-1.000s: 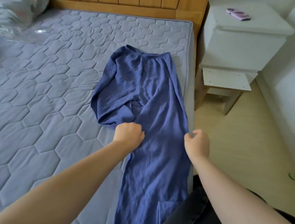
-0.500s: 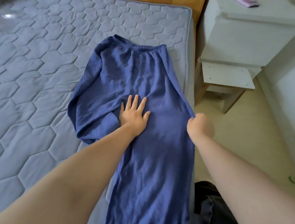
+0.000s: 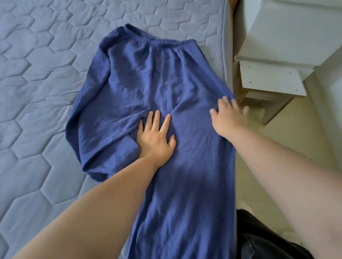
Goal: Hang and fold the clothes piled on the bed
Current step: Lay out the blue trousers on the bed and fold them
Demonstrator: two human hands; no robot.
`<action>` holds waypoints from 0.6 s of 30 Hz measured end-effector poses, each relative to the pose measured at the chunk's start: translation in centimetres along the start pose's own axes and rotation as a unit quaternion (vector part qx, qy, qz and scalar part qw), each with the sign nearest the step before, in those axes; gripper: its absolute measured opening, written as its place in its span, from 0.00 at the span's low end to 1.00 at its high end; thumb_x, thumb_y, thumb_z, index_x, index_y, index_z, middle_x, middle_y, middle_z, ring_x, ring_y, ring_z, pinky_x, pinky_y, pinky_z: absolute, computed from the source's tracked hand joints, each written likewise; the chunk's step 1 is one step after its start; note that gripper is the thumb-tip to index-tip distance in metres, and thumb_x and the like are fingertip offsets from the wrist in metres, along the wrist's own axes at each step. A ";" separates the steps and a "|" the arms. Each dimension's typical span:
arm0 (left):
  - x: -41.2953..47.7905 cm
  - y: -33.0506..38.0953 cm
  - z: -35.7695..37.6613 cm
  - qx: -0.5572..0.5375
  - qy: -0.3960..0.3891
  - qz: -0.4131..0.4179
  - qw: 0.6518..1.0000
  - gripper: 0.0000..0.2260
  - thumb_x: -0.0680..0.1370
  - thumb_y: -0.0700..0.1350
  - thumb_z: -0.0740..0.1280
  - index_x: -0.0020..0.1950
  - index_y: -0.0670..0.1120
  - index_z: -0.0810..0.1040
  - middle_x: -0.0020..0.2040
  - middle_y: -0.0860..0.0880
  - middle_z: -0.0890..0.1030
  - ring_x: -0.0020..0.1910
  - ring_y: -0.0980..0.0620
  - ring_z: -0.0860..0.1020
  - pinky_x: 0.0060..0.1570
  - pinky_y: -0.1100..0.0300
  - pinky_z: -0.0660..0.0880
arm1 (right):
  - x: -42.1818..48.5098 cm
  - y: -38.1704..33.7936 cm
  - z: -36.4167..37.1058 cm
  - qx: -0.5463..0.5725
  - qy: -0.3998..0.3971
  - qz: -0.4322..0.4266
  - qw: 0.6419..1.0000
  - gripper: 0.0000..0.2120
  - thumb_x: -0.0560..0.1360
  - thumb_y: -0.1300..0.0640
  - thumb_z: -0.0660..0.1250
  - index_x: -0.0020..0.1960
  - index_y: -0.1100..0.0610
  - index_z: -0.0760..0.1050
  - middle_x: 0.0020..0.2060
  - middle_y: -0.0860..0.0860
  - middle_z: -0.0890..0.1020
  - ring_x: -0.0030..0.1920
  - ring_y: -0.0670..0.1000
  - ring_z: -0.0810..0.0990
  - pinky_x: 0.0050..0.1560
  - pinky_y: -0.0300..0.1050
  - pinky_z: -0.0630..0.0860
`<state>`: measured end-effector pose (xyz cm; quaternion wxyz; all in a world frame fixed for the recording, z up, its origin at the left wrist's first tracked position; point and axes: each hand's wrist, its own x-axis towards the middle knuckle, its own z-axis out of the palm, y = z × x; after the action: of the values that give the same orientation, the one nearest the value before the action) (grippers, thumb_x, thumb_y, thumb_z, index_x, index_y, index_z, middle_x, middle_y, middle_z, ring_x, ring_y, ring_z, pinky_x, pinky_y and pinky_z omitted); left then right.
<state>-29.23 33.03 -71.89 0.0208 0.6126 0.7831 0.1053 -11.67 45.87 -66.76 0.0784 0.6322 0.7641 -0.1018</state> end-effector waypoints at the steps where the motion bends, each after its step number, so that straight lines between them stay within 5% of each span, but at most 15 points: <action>1: 0.0 0.0 -0.1 0.001 -0.005 -0.001 1.000 0.32 0.73 0.57 0.46 0.75 0.50 0.64 0.75 0.42 0.64 0.75 0.43 0.59 0.73 0.44 0.52 | -0.2 0.0 -0.4 0.011 0.007 0.052 0.999 0.27 0.82 0.46 0.45 0.78 0.54 0.47 0.78 0.52 0.48 0.77 0.52 0.45 0.74 0.61 0.43; 4: 0.0 0.0 -0.1 -0.002 -0.010 0.001 1.000 0.28 0.76 0.55 0.53 0.76 0.49 0.63 0.76 0.43 0.62 0.76 0.44 0.57 0.73 0.44 0.50 | -2.4 -1.8 -0.3 0.028 0.136 -0.052 0.989 0.26 0.82 0.50 0.50 0.78 0.56 0.50 0.78 0.55 0.50 0.77 0.54 0.47 0.74 0.58 0.45; 6: -0.2 0.2 -0.6 -0.013 0.002 0.002 1.000 0.28 0.75 0.54 0.53 0.73 0.46 0.67 0.73 0.42 0.67 0.74 0.43 0.62 0.72 0.43 0.55 | -4.2 -2.4 1.0 0.006 0.100 -0.169 0.981 0.25 0.82 0.52 0.49 0.78 0.55 0.51 0.78 0.52 0.51 0.77 0.51 0.48 0.74 0.58 0.46; 8: -0.3 0.5 -1.0 -0.049 0.022 0.009 0.999 0.27 0.74 0.52 0.55 0.71 0.43 0.70 0.71 0.42 0.70 0.72 0.43 0.66 0.71 0.42 0.57 | -5.3 -1.8 2.5 -0.043 0.018 -0.124 0.991 0.25 0.83 0.49 0.45 0.78 0.53 0.47 0.78 0.49 0.48 0.77 0.48 0.45 0.74 0.59 0.43; 11: -1.9 0.3 -2.3 -0.091 0.002 0.022 0.996 0.24 0.77 0.45 0.61 0.72 0.39 0.67 0.73 0.42 0.67 0.74 0.44 0.63 0.73 0.47 0.54 | -7.6 -2.4 2.7 -0.034 0.024 -0.003 0.999 0.27 0.83 0.49 0.45 0.78 0.56 0.44 0.78 0.52 0.45 0.77 0.52 0.41 0.74 0.60 0.42; 15: -6.3 -1.1 -4.1 -0.059 -0.060 0.076 0.994 0.24 0.79 0.43 0.58 0.75 0.40 0.62 0.74 0.44 0.65 0.75 0.45 0.59 0.74 0.51 0.52 | -12.7 -5.8 3.3 0.017 0.065 -0.077 0.995 0.27 0.83 0.50 0.48 0.78 0.56 0.45 0.78 0.53 0.44 0.77 0.52 0.40 0.74 0.57 0.43; 18: -10.0 -3.4 -5.7 0.004 -0.021 0.114 0.993 0.22 0.73 0.45 0.58 0.66 0.41 0.76 0.63 0.44 0.78 0.65 0.43 0.74 0.65 0.45 0.68 | -16.5 -7.7 4.9 0.034 0.026 -0.122 0.992 0.26 0.83 0.49 0.48 0.78 0.56 0.47 0.78 0.53 0.44 0.77 0.52 0.40 0.75 0.56 0.43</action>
<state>-30.92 21.82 -67.91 0.0228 0.6999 0.7081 0.0910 -16.15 27.60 -66.96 0.0239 0.5388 0.8335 -0.1199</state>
